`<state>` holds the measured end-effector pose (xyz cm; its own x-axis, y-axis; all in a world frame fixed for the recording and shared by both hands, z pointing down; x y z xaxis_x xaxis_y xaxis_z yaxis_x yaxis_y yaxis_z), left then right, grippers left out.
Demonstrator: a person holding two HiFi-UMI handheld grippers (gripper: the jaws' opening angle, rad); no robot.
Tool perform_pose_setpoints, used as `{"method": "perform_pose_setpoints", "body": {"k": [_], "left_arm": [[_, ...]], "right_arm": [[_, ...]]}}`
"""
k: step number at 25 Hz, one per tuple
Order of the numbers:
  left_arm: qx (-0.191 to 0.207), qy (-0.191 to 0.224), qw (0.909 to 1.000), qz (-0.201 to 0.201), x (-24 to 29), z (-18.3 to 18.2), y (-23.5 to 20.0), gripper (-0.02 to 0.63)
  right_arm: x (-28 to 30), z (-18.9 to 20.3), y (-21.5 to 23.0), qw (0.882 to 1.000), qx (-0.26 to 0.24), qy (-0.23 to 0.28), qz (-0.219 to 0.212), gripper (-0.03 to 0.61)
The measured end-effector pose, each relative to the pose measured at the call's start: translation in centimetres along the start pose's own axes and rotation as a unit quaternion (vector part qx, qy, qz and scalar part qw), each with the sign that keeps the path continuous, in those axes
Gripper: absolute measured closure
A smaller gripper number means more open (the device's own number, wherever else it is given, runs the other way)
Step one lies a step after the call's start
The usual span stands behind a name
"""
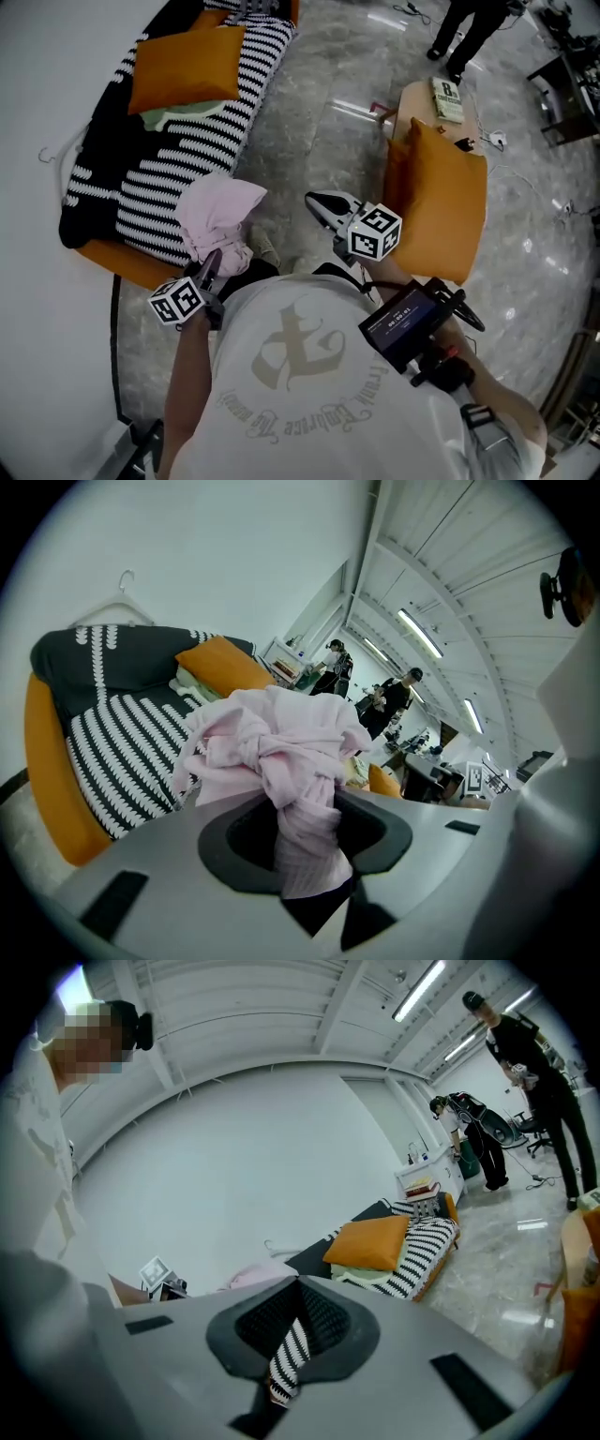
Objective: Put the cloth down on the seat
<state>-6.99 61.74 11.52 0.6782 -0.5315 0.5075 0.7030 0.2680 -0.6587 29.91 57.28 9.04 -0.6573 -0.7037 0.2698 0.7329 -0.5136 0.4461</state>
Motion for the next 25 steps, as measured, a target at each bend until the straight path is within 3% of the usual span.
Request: {"method": "perform_pose_setpoints", "body": {"k": [7,15,25], "left_arm": [[-0.020,-0.029,0.9993,0.007,3.9,-3.4,-3.1,0.453],[-0.007,-0.051,0.9985,0.016,5.6,-6.9,-4.2,0.451],[0.002,-0.071,0.9969,0.034,7.4,-12.4,-8.7,0.451]], "right_arm": [[4.7,-1.8,3.0,0.999,0.011,-0.026,0.020,0.562],[6.2,-4.0,3.5,0.998,0.005,-0.031,0.054,0.563],[11.0,-7.0,3.9,0.995,0.001,-0.036,0.097,0.561]]}}
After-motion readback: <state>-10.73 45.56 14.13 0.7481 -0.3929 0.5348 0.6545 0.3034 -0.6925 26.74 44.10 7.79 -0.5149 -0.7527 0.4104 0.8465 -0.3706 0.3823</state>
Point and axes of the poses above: the fingertips, and each gripper's own axes: x forward along the fingers, y to its right, z out of its underside, the point moved 9 cm from there along -x, backward along the fingers, and after that the axes turned 7 degrees about z, right-handed, at the moved point
